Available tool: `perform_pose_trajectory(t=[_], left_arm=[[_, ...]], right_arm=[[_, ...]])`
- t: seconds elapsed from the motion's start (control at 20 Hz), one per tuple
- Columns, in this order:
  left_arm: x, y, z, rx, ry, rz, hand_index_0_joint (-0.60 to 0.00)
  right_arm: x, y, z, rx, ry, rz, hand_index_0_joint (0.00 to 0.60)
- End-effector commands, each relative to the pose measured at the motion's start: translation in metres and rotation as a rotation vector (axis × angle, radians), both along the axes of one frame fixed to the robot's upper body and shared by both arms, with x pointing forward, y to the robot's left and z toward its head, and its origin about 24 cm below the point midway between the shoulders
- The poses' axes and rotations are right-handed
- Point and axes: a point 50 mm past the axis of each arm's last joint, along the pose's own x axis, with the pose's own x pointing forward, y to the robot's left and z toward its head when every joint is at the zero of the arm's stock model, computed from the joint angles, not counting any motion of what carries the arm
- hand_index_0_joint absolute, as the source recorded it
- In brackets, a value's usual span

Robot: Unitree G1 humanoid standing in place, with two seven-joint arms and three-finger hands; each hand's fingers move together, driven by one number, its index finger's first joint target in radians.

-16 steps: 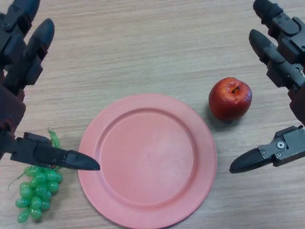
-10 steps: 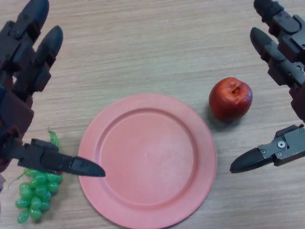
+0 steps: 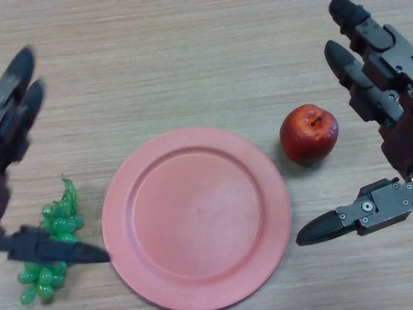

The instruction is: Pick up the green grapes and place it on the plate

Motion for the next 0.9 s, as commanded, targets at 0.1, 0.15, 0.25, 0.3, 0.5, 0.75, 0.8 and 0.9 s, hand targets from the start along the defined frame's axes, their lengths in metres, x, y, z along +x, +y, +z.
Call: perform_pose_trajectory(t=[0.1, 0.15, 0.25, 0.3, 0.5, 0.75, 0.8, 0.9], left_arm=[[-0.016, 0.025, 0.007, 0.155, -0.09, 0.095, 0.0], [-0.016, 0.027, 0.001, 0.162, -0.069, 0.102, 0.0], [-0.018, 0.036, -0.018, 0.197, -0.013, 0.123, 0.0], [-0.019, 0.042, -0.029, 0.193, 0.021, 0.135, 0.0], [-0.017, 0.042, -0.052, 0.184, 0.081, 0.148, 0.0], [-0.006, 0.04, -0.059, 0.197, 0.136, 0.191, 0.0], [-0.001, 0.043, -0.056, 0.172, 0.132, 0.226, 0.0], [0.002, 0.046, -0.057, 0.226, 0.137, 0.255, 0.0]], right_arm=[[-0.015, 0.004, 0.022, -0.004, -0.194, -0.006, 0.0], [-0.015, 0.004, 0.021, -0.004, -0.193, -0.005, 0.0], [-0.016, 0.006, 0.02, 0.003, -0.19, -0.002, 0.0], [-0.016, 0.007, 0.019, 0.009, -0.19, 0.003, 0.0], [-0.017, 0.008, 0.017, 0.031, -0.178, 0.015, 0.0], [-0.02, 0.007, 0.017, 0.044, -0.179, 0.023, 0.0], [-0.021, 0.006, 0.016, 0.05, -0.18, 0.02, 0.0], [-0.023, 0.004, 0.017, 0.06, -0.181, 0.013, 0.0]])
